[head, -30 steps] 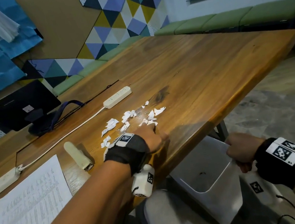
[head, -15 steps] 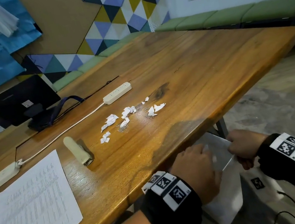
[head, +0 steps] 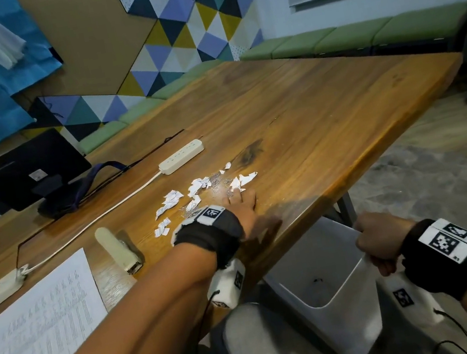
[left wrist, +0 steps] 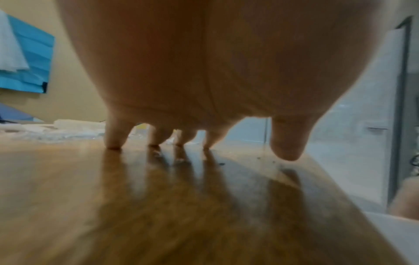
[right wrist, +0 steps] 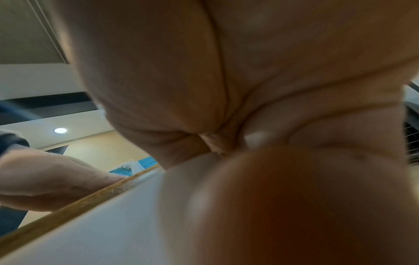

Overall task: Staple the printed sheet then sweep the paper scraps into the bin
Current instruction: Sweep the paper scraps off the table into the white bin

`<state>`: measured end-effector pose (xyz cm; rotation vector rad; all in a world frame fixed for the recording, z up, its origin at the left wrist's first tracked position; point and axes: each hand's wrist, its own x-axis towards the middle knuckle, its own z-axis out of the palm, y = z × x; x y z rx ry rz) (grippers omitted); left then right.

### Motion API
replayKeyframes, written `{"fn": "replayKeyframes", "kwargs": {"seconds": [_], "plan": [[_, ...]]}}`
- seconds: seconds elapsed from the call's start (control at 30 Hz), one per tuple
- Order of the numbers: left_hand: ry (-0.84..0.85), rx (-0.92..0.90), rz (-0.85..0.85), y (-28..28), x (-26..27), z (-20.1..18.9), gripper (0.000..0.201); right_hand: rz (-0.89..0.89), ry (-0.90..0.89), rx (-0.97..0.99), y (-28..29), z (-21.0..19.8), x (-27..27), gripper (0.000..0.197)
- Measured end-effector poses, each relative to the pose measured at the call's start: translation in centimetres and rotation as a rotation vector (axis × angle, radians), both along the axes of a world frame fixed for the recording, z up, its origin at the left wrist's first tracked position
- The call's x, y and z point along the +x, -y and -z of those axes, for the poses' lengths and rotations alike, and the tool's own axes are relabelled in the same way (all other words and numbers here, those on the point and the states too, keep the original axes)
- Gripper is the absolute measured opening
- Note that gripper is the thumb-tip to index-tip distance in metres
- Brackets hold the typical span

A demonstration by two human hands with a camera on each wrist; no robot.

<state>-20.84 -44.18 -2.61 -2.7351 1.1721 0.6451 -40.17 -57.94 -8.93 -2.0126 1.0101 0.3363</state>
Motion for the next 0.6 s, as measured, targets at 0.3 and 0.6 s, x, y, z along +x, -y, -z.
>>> {"fn": "replayKeyframes", "kwargs": {"seconds": [0.3,0.6], "plan": [[0.082,-0.057,0.372,-1.5,-8.1,1.5,0.086,-0.02,0.02,-0.04,0.2,-0.6,-0.2,0.025],[0.022,-0.303,0.416,-2.1,-9.3,-0.2,0.062,-0.06,-0.021,-0.012,0.4,-1.0,-0.2,0.03]]}}
